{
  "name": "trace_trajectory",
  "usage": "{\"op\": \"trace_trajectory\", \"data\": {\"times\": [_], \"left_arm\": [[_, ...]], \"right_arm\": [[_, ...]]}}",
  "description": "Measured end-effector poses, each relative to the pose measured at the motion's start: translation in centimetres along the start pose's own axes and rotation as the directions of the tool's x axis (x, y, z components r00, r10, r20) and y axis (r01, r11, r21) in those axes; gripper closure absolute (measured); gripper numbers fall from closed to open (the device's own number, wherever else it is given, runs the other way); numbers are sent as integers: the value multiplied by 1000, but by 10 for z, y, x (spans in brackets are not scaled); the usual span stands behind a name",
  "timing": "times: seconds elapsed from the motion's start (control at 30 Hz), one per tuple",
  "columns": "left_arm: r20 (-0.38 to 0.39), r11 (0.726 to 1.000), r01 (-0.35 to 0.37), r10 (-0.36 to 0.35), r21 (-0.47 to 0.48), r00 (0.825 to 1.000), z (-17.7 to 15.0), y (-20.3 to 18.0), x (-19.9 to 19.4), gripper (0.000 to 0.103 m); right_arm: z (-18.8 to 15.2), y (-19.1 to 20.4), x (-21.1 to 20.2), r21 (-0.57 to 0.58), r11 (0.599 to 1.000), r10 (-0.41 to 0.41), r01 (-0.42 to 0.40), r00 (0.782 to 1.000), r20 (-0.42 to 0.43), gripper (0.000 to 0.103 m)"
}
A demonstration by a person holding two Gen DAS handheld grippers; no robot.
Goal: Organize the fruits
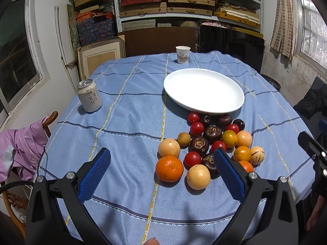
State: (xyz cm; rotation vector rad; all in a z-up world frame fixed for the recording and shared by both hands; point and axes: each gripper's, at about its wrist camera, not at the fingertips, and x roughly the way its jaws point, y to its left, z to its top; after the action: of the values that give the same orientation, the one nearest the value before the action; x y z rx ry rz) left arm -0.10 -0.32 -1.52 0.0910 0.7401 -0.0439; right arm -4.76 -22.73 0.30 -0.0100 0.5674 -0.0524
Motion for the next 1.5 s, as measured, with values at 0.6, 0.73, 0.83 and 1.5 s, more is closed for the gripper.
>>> {"op": "trace_trajectory", "data": {"times": [0.6, 0.73, 0.83, 1.5], "left_arm": [[-198, 997, 39, -24, 73, 980, -35, 23, 74, 4], [-192, 995, 47, -29, 89, 981, -31, 20, 84, 4], [-191, 993, 68, -49, 92, 980, -29, 16, 90, 4], [-179, 961, 276, -270, 6, 946, -33, 18, 100, 58]], "right_arm": [[-39, -15, 56, -41, 999, 2, -10, 983, -186, 3], [-40, -14, 62, -44, 999, 9, -18, 979, -202, 3], [-41, -15, 65, -39, 999, 14, -23, 976, -215, 3], [-45, -12, 80, -29, 998, 48, -57, 964, -260, 3]]}}
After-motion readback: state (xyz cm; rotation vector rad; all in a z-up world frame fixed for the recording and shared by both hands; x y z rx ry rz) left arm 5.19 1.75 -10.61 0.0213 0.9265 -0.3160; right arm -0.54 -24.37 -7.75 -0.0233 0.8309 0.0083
